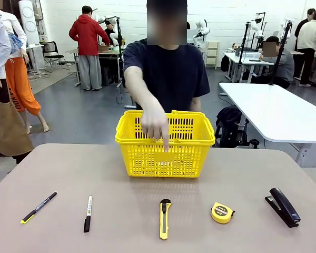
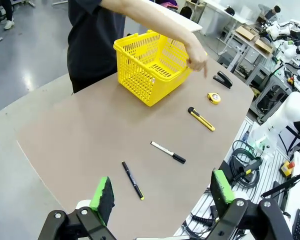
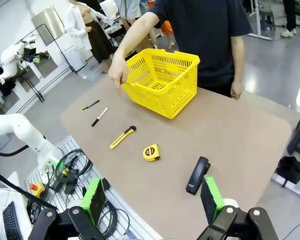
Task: Place the items the person wants into the basket.
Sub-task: Pick up the item the person points to and place it in the Market Basket.
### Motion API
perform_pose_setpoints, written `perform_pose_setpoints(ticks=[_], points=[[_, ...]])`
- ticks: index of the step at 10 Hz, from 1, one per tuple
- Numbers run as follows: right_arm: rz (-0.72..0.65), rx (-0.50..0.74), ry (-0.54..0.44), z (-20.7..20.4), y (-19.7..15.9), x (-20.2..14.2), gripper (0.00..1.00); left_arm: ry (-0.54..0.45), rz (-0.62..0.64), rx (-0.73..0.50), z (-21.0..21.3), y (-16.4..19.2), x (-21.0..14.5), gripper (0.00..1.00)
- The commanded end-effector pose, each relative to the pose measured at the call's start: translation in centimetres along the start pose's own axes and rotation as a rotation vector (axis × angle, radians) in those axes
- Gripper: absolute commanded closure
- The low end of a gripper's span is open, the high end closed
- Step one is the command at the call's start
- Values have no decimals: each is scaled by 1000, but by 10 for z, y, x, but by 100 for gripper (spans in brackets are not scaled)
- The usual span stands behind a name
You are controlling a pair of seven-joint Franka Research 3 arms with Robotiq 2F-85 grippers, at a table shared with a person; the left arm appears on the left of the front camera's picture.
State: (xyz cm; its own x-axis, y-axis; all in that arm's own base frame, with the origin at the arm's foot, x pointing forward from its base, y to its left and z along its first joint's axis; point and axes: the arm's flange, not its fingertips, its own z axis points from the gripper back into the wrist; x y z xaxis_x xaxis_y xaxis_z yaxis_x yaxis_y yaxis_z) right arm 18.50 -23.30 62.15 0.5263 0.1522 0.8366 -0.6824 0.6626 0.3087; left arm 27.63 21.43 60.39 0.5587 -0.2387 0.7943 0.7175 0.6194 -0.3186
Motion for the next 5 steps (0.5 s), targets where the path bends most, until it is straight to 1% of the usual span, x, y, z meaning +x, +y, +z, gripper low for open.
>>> perform_pose_setpoints(ticks=[1,5], points=[[16,12,-16,-1,0,1,0,-16,-25,-9,2,1,1,0],[16,12,-16,-1,0,1,0,-16,-25,-9,2,1,1,0]])
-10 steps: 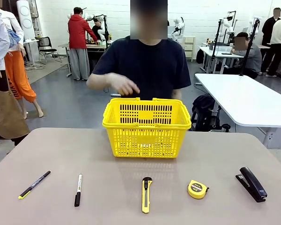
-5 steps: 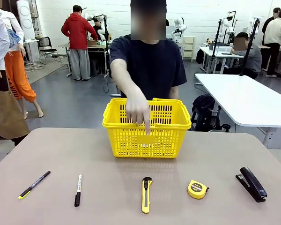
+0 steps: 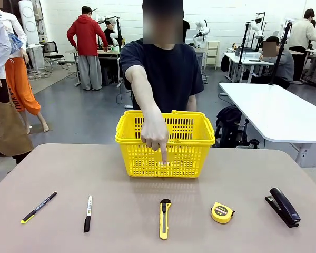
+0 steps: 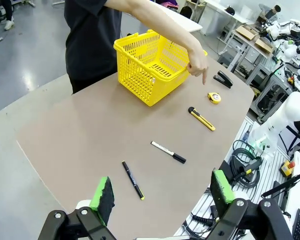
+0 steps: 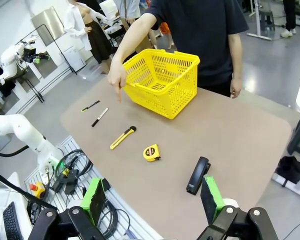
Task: Place the items the person wants into the basket.
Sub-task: Pick up the item the person points to and place it in the Market Basket.
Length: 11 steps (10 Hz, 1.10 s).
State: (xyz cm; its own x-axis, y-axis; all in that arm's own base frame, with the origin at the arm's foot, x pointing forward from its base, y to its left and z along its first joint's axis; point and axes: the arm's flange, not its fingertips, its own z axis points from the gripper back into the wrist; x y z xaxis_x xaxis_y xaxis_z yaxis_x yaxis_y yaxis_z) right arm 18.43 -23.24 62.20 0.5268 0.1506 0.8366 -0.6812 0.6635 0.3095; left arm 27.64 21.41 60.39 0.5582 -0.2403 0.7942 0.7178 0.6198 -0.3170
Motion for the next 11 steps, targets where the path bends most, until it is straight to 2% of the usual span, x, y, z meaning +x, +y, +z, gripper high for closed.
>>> perform_pose_setpoints(ticks=[1,3,4,5,6,8,9,11], points=[[17,13,-15,-1,-1,1,0,-17,-24,-10,2,1,1,0],[17,13,-15,-1,-1,1,0,0,0,0,0,0,0,0],[17,13,-15,-1,-1,1,0,7,-123,120,20,-52,25,0],[17,13,-15,-1,-1,1,0,147,-271,237,15,-116,70,0],[17,13,-15,-1,-1,1,0,284,-378,294,-6,-159,111,0],[17,13,-15,-1,-1,1,0,518,-481,279,-87,-218,174,0],[17,13,-15,-1,-1,1,0,627,-484,260,-134,-239,187,0],[17,13,-15,-1,-1,1,0,774,-318,314,-268,-288,188,0]])
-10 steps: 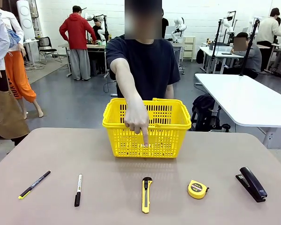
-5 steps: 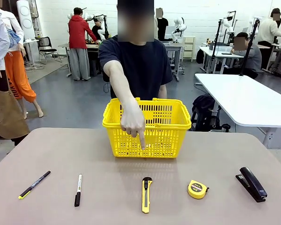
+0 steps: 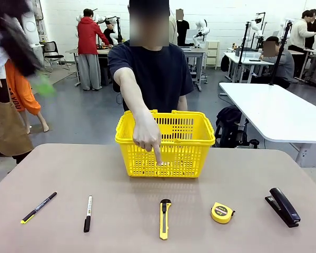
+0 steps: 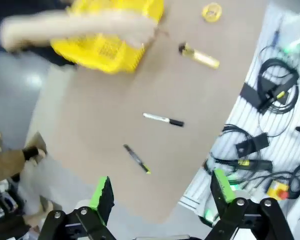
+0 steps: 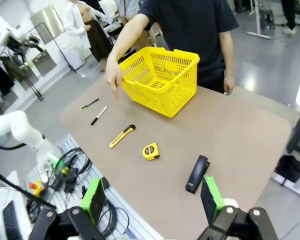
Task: Place the items the person wants into the basket.
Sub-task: Pick up the item the person points to and place it in the Market Basket.
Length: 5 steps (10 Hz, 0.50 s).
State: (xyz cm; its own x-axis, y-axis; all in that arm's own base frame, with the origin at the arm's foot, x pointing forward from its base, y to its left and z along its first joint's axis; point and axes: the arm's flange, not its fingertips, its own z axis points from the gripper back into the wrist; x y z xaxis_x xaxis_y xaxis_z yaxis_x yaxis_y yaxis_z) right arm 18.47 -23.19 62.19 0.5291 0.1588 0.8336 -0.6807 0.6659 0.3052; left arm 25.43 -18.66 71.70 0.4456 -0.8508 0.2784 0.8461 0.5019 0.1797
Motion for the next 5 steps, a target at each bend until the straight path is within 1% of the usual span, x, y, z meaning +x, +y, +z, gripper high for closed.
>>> perform_pose_setpoints(ticks=[1,2,3,4,5], points=[[14,17,-24,0,-1,1,0,153,153,-44,-66,-12,65,0],[14,17,-24,0,-1,1,0,208,181,-52,-108,-34,86,0],[14,17,-24,0,-1,1,0,230,229,-41,-143,-51,98,0],[14,17,-24,0,-1,1,0,223,313,-12,-169,-65,104,0],[14,17,-24,0,-1,1,0,192,419,-13,-192,-77,109,0]])
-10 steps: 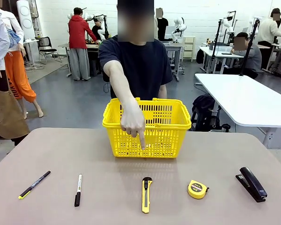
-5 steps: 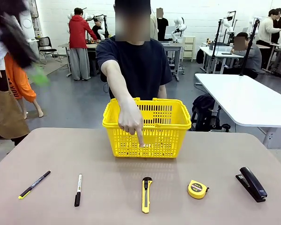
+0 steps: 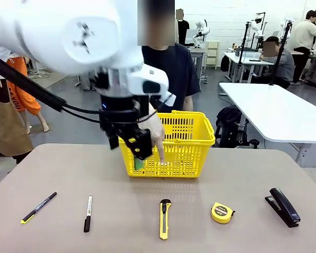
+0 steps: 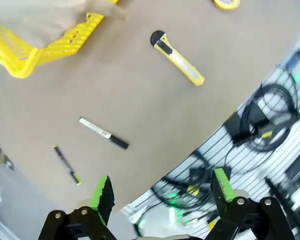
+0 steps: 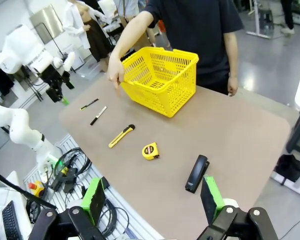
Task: Place the items the person wants into the basket.
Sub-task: Pick up the item the person points to and place it in the Market Basket.
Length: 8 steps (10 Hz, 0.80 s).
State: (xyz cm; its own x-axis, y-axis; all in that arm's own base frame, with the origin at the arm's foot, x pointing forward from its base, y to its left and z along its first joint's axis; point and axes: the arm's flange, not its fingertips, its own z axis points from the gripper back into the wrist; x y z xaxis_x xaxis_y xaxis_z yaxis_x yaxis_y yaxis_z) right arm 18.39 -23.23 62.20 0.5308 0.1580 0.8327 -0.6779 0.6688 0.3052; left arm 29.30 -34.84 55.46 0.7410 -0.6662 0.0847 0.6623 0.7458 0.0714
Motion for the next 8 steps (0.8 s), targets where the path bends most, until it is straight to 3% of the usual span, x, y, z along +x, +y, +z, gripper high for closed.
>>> perform_pose_setpoints(ticks=[1,3,8], points=[[16,21,-24,-1,-1,1,0,-81,175,23,-21,-10,5,0],[16,21,-24,-1,-1,1,0,-108,195,12,-45,-28,11,0],[16,21,-24,-1,-1,1,0,-78,187,-28,-36,-18,11,0]])
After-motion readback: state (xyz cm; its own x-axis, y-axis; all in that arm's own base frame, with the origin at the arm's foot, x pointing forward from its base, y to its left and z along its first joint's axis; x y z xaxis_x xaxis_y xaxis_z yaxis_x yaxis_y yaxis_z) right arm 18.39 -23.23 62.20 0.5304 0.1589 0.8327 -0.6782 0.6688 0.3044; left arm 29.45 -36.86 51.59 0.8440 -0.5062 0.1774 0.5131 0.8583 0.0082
